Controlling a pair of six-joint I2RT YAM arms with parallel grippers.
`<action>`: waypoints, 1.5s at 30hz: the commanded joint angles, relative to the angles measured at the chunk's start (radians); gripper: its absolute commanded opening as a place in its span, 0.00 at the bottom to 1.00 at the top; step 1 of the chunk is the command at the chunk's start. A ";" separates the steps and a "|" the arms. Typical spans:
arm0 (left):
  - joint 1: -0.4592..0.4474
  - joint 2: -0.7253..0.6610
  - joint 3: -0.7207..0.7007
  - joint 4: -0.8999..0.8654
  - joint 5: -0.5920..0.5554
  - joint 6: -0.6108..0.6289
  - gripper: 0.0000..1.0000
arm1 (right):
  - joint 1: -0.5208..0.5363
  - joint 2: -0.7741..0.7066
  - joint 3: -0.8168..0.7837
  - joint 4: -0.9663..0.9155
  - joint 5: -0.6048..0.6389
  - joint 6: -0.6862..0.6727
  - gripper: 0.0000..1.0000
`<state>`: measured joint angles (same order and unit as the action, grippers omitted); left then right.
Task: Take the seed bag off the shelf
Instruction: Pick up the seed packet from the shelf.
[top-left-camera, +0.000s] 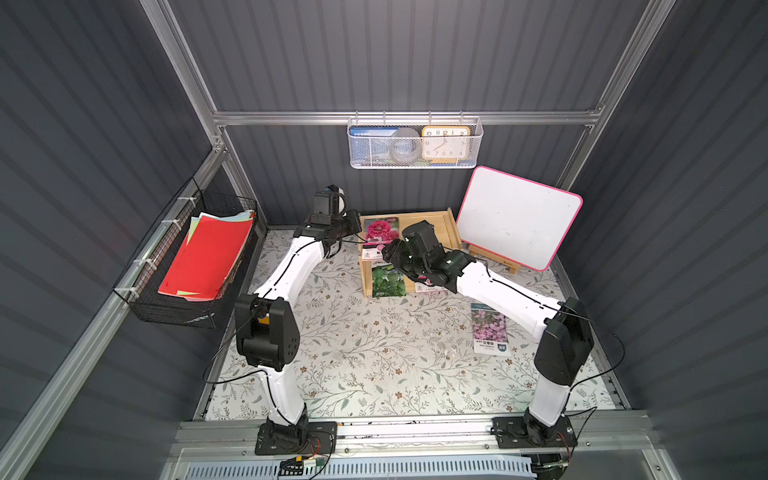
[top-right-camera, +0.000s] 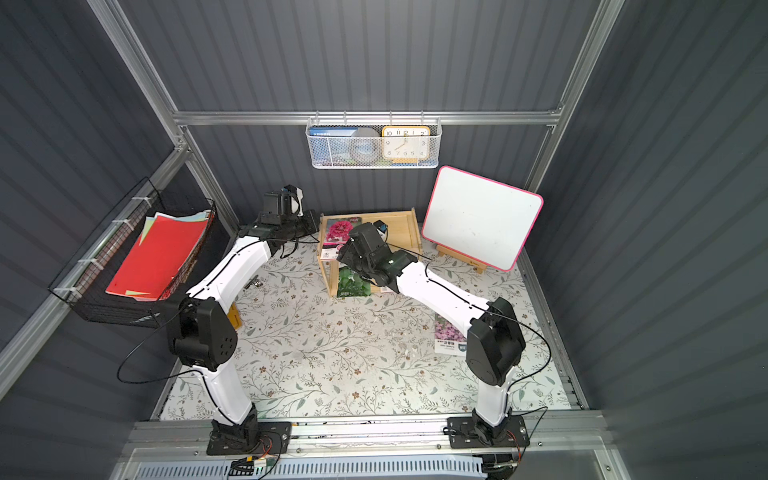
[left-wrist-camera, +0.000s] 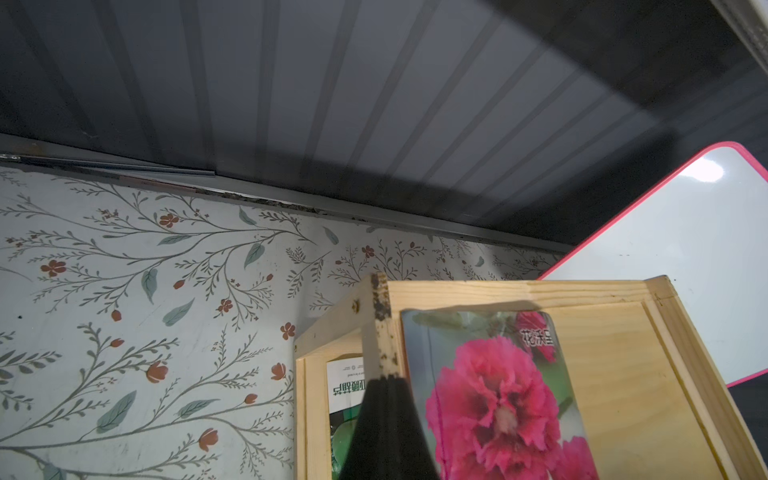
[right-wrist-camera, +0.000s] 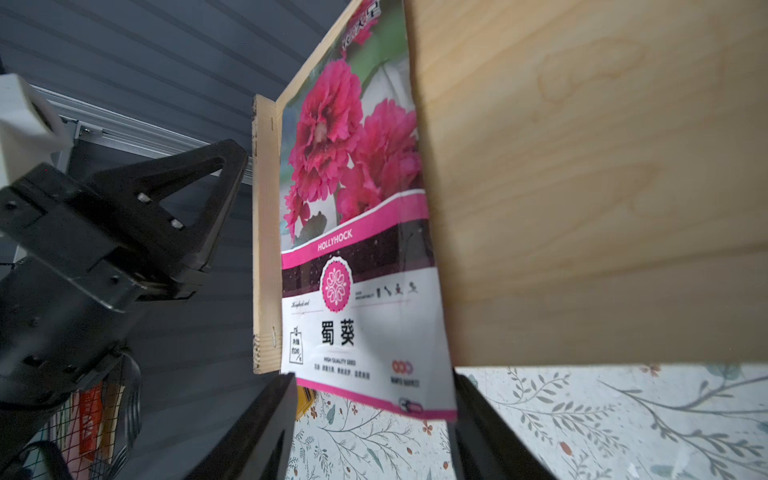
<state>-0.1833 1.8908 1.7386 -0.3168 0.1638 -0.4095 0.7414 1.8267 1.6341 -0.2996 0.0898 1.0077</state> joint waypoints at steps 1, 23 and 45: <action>0.002 0.023 -0.010 -0.002 -0.006 0.001 0.00 | -0.002 -0.012 0.033 0.000 0.024 -0.023 0.62; 0.002 0.042 -0.005 -0.008 0.005 0.016 0.00 | -0.008 0.016 0.073 0.020 0.034 -0.052 0.57; 0.003 0.048 -0.003 -0.015 0.009 0.020 0.00 | -0.026 0.100 0.079 0.124 0.073 -0.084 0.40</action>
<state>-0.1833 1.9022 1.7386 -0.3058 0.1650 -0.4088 0.7216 1.9068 1.6943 -0.1993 0.1421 0.9409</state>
